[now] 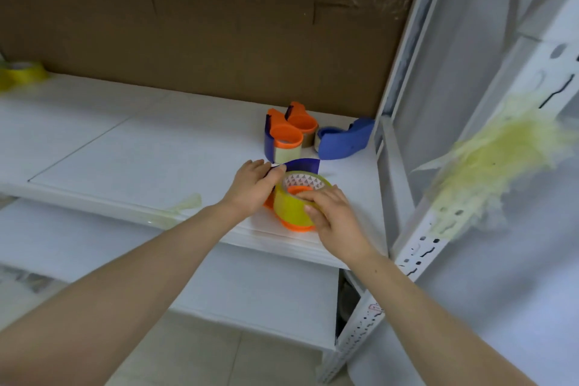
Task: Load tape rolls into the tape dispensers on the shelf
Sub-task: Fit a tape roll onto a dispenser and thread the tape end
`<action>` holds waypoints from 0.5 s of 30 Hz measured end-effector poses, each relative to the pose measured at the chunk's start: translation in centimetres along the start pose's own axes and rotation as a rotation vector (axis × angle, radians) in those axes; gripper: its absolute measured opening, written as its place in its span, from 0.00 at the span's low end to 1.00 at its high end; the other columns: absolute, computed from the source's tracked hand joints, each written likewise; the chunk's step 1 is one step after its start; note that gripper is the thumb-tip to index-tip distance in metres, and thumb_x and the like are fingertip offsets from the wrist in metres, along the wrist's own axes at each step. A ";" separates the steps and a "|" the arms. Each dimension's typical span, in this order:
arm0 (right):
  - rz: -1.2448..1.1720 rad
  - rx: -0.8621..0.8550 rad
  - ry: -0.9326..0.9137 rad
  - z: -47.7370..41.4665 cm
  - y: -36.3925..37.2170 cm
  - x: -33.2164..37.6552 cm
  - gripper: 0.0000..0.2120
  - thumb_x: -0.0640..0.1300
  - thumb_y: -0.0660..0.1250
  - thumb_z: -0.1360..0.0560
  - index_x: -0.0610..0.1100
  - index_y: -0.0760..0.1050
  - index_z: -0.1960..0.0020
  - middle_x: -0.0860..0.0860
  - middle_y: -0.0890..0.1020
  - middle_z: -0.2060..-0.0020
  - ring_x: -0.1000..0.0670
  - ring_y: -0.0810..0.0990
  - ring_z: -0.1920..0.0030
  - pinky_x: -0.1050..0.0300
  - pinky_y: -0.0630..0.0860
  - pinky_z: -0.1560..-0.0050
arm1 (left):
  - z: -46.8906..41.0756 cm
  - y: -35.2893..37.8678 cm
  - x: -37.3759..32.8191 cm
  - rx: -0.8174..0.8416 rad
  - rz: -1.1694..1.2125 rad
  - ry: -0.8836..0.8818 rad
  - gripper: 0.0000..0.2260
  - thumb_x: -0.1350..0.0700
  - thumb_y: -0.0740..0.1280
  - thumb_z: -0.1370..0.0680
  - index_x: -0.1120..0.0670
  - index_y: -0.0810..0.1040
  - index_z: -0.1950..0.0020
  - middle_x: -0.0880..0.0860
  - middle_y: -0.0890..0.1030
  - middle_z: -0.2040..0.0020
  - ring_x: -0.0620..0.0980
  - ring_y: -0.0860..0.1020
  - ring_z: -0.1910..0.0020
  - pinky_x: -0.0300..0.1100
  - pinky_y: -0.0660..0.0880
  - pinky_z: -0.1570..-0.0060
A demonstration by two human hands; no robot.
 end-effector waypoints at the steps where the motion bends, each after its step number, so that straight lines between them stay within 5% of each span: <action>1: 0.036 0.032 -0.018 0.3 0.4 -0.1 0.15 0.45 0.57 0.23 0.43 0.77 0.41 0.47 0.80 0.44 0.45 0.73 0.41 0.72 0.57 0.39 | 0.0 0.1 0.0 0.016 -0.024 0.014 0.20 0.47 0.55 0.19 0.57 0.75 0.35 0.58 0.71 0.32 0.55 0.63 0.29 0.39 0.55 0.34; 5: 0.029 0.017 0.009 1.5 1.3 -0.7 0.15 0.43 0.61 0.24 0.46 0.78 0.39 0.48 0.78 0.45 0.46 0.70 0.41 0.71 0.60 0.42 | -0.1 0.2 1.2 0.097 -0.199 0.024 0.34 0.42 0.62 0.31 0.55 0.66 0.28 0.55 0.61 0.25 0.53 0.52 0.24 0.44 0.50 0.28; 9: -0.001 0.024 0.031 2.1 1.6 -0.1 0.20 0.40 0.71 0.28 0.48 0.76 0.38 0.50 0.74 0.41 0.49 0.68 0.38 0.76 0.58 0.42 | 0.0 0.1 1.7 0.143 -0.145 0.082 0.29 0.55 0.65 0.22 0.54 0.57 0.24 0.53 0.52 0.22 0.51 0.44 0.23 0.45 0.47 0.26; 12: -0.131 0.019 0.031 2.3 1.4 0.7 0.23 0.33 0.69 0.32 0.47 0.75 0.39 0.51 0.73 0.41 0.51 0.70 0.37 0.65 0.66 0.36 | -0.4 -0.2 1.8 0.132 -0.216 0.150 0.27 0.57 0.63 0.21 0.54 0.58 0.24 0.51 0.54 0.22 0.49 0.46 0.23 0.46 0.49 0.25; 15: -0.297 -0.132 0.117 1.9 0.1 0.1 0.27 0.24 0.60 0.35 0.44 0.74 0.40 0.52 0.73 0.44 0.52 0.73 0.40 0.65 0.69 0.36 | 0.5 -0.5 1.4 -0.042 -0.220 0.248 0.24 0.62 0.65 0.24 0.55 0.67 0.28 0.53 0.66 0.27 0.52 0.59 0.26 0.45 0.59 0.28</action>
Point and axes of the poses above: each hand's wrist, its own z-axis away from the middle knuckle, its own y-axis out of the palm, x = y × z, the point moved 2 cm from there along -z, towards the middle knuckle
